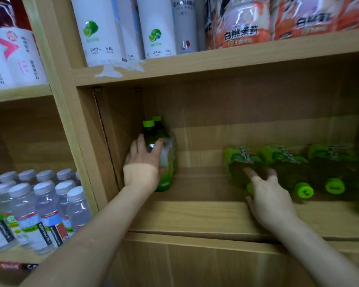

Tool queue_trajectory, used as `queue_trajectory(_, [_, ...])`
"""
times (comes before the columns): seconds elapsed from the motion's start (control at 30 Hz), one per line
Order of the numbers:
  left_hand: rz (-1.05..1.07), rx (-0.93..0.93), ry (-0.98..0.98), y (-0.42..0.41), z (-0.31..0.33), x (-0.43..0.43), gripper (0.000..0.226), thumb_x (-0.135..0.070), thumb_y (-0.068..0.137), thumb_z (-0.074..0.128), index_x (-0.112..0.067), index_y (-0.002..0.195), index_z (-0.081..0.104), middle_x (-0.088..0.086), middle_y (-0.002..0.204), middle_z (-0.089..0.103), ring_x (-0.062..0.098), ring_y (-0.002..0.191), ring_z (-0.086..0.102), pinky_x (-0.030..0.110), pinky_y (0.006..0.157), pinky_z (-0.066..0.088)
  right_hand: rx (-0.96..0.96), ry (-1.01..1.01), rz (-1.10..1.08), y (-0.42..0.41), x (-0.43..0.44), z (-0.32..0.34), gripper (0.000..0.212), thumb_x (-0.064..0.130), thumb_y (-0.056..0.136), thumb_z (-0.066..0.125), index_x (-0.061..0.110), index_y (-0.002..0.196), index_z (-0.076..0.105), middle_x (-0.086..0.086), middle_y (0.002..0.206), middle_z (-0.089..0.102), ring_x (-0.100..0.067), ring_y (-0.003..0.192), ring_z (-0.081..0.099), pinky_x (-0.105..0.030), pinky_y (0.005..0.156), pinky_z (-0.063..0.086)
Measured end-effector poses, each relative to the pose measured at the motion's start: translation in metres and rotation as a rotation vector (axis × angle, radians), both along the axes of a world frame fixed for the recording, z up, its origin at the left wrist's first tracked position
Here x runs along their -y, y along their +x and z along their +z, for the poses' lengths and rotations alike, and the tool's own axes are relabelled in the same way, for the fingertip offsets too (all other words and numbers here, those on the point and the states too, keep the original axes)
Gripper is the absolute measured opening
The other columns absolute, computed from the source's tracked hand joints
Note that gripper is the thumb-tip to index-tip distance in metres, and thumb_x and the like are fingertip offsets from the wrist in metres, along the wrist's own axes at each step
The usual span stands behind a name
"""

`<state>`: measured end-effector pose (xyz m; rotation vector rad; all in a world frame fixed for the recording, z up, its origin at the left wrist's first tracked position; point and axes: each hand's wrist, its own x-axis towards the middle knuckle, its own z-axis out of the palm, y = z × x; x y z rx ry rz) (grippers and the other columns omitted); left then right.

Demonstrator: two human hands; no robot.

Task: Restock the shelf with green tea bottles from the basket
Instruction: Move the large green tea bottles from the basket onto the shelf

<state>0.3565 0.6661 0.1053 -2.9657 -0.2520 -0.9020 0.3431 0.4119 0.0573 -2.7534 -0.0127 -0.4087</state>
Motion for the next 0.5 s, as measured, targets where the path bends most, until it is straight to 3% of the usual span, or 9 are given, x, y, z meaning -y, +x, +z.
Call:
queue_trajectory(0.1, [0.015,0.011,0.003,-0.001,0.0,0.003,0.078,-0.035,0.082,0.068,-0.028,0.145,0.021,0.021,0.154,0.009,0.038,0.14,0.014,0.051,0.109,0.028,0.042,0.001,-0.011,0.006,0.005,-0.007,0.063,0.011,0.092,0.051,0.035,0.144,0.025,-0.02,0.137,0.041,-0.037,0.108,0.06,-0.04,0.09,0.05])
queue_trajectory(0.23, [-0.026,-0.007,0.021,-0.012,-0.008,0.024,0.092,-0.037,0.079,0.07,-0.027,0.149,0.011,0.016,0.157,-0.001,0.035,0.144,0.002,0.052,0.116,0.016,0.104,-0.032,0.098,0.0,0.012,-0.004,0.054,0.026,0.093,0.052,0.032,0.143,0.034,-0.011,0.129,0.052,-0.031,0.114,0.057,-0.038,0.093,0.048])
queue_trajectory(0.37, [-0.431,-0.064,-0.165,-0.03,-0.028,0.075,0.09,-0.042,0.079,0.07,-0.034,0.149,0.013,-0.005,0.159,0.004,0.02,0.146,0.007,0.036,0.117,0.022,0.195,0.004,0.221,-0.016,0.016,0.011,0.05,0.036,0.091,0.053,0.031,0.139,0.041,-0.003,0.119,0.052,-0.027,0.11,0.058,-0.034,0.087,0.046])
queue_trajectory(0.5, [-0.697,-0.053,-0.251,-0.034,-0.039,0.118,0.104,-0.038,0.068,0.079,-0.037,0.148,0.012,-0.005,0.156,0.016,0.014,0.141,0.017,0.03,0.115,0.023,0.309,0.04,0.357,-0.04,0.02,0.037,0.049,0.04,0.083,0.061,0.032,0.13,0.052,0.006,0.091,0.047,-0.023,0.094,0.059,-0.032,0.077,0.042])
